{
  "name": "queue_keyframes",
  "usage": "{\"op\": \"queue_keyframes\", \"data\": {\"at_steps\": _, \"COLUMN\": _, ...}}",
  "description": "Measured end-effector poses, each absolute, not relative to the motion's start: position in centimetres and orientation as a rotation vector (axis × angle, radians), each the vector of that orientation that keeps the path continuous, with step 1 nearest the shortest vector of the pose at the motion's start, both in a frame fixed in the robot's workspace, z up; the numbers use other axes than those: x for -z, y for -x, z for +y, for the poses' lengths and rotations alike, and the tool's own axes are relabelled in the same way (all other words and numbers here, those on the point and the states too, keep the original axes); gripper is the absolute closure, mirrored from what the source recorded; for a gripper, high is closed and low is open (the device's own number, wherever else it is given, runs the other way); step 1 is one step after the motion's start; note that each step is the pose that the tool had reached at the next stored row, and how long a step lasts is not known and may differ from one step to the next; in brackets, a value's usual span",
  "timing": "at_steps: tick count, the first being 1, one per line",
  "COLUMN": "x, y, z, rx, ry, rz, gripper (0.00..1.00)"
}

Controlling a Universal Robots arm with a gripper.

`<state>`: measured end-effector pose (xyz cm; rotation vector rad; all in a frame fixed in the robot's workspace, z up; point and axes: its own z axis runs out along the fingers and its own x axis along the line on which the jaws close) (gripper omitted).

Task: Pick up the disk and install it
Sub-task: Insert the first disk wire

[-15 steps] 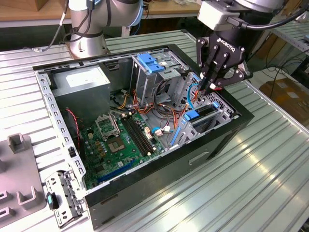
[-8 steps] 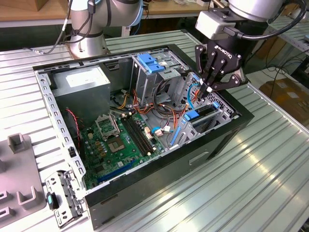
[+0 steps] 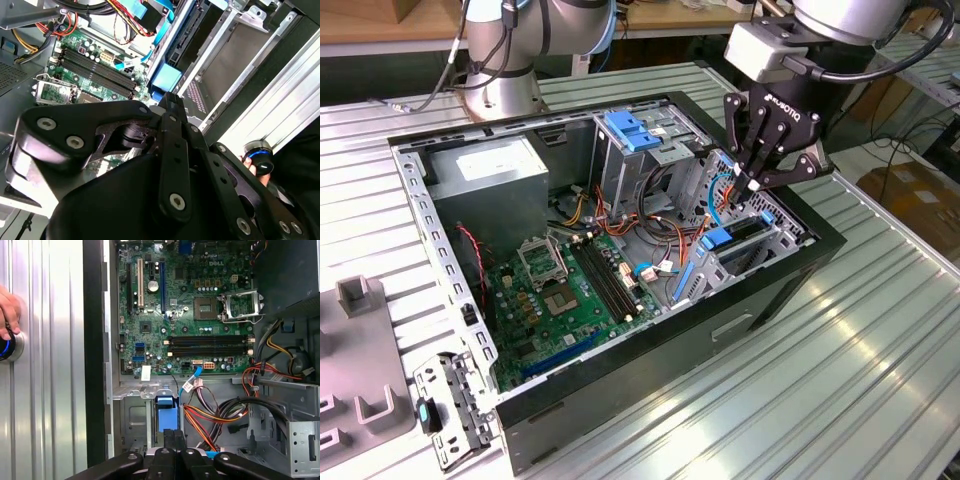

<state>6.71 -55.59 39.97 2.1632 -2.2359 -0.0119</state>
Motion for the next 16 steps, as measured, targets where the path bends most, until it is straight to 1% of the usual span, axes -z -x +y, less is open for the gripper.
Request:
{"op": "queue_keyframes", "data": {"at_steps": 5, "x": -40.0, "y": -6.8, "z": -55.6, "rx": 0.01, "ry": -2.162, "rz": -2.235, "gripper": 0.89}}
{"op": "queue_keyframes", "data": {"at_steps": 11, "x": -40.0, "y": -9.2, "z": -55.6, "rx": 0.01, "ry": -2.162, "rz": -2.235, "gripper": 0.89}}
{"op": "queue_keyframes", "data": {"at_steps": 16, "x": -40.1, "y": -9.3, "z": -55.6, "rx": 0.008, "ry": -2.232, "rz": -2.165, "gripper": 0.89}}
